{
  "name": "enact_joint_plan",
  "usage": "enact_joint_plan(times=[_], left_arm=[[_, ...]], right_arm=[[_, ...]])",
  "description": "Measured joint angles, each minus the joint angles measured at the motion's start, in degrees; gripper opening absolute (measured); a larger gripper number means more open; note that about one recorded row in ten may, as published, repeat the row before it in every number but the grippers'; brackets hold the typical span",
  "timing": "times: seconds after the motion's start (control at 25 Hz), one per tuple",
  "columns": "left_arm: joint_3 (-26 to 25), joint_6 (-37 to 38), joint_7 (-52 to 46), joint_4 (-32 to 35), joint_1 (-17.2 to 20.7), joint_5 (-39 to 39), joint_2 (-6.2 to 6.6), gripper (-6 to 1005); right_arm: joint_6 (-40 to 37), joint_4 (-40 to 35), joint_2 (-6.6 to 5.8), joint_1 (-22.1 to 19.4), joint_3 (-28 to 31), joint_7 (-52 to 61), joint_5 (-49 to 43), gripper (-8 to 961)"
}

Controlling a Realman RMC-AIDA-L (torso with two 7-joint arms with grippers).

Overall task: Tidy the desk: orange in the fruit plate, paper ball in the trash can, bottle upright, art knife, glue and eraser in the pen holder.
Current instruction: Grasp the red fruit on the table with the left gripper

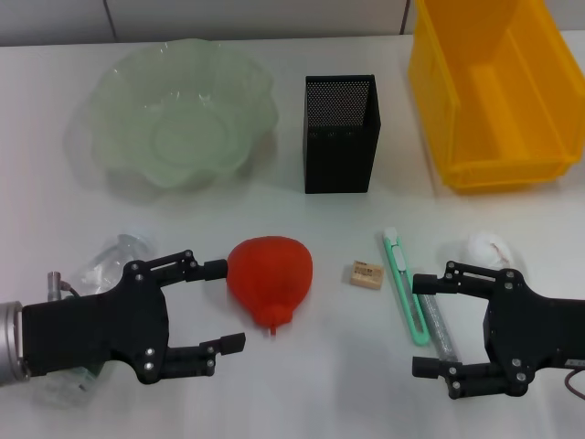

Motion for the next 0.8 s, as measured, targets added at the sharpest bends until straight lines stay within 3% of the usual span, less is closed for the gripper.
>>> enact_joint_plan(times=[0.44, 0.72, 0.8], left_arm=[[0.1, -1.6, 1.3, -0.8, -2.3, -0.5, -0.31, 800], [2.0, -17.3, 1.8, -8.2, -9.9, -1.0, -0.44, 794], [2.9, -18.8, 1.7, -8.5, -10.4, -1.0, -0.44, 790]], right_arm=[[0.0, 0.0, 0.0, -0.6, 0.2, 0.0, 0.0, 841], [0.0, 0.2, 0.0, -3.0, 2.5, -0.4, 0.3, 842], [0.0, 0.2, 0.0, -3.4, 2.6, -0.4, 0.3, 842]])
